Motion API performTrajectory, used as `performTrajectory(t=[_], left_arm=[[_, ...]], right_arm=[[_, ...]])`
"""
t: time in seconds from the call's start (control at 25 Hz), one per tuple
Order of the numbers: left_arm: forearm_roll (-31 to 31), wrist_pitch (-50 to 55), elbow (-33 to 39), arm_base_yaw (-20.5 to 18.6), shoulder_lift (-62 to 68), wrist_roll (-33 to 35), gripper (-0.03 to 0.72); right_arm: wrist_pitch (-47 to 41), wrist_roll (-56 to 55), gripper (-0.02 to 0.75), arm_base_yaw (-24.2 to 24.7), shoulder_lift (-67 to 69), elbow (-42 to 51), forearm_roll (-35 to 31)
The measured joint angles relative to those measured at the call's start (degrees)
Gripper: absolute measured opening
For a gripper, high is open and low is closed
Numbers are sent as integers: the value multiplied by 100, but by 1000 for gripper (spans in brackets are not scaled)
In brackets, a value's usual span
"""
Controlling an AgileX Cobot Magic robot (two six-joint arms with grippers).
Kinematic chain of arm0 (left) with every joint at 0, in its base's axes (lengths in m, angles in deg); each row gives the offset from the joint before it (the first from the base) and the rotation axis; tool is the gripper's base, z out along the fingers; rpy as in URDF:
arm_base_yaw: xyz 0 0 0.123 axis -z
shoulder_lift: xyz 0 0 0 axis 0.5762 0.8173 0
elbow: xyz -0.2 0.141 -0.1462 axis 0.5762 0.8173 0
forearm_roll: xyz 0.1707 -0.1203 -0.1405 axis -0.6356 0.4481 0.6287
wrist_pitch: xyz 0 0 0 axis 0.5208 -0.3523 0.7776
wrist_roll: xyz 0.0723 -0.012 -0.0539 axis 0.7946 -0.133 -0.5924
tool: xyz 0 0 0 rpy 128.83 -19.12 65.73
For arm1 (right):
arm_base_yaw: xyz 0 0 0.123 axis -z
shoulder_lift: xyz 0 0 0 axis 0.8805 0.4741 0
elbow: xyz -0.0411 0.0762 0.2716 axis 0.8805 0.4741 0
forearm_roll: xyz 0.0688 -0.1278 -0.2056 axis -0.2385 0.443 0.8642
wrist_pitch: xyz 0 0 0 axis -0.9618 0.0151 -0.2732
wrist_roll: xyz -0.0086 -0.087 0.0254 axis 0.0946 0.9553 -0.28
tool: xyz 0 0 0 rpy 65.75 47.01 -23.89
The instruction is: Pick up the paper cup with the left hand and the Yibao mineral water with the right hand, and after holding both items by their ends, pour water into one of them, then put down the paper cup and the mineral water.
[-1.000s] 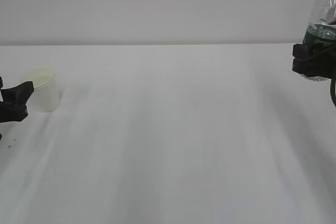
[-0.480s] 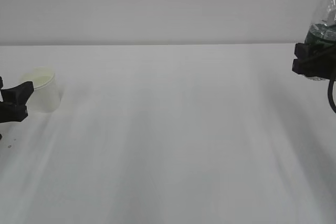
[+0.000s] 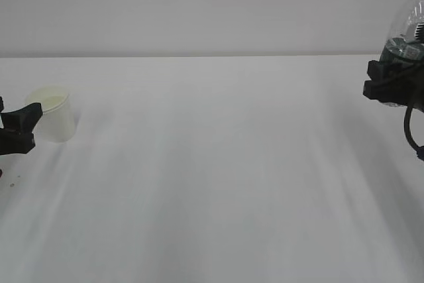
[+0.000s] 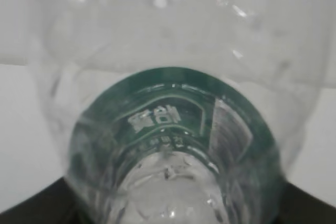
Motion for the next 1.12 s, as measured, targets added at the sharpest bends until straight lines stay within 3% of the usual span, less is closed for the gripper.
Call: performTrajectory(t=[1.12], left_arm=[[0, 0, 0, 0, 0, 12, 482]], right_arm=[[1243, 10, 426, 0, 1260, 0, -39]])
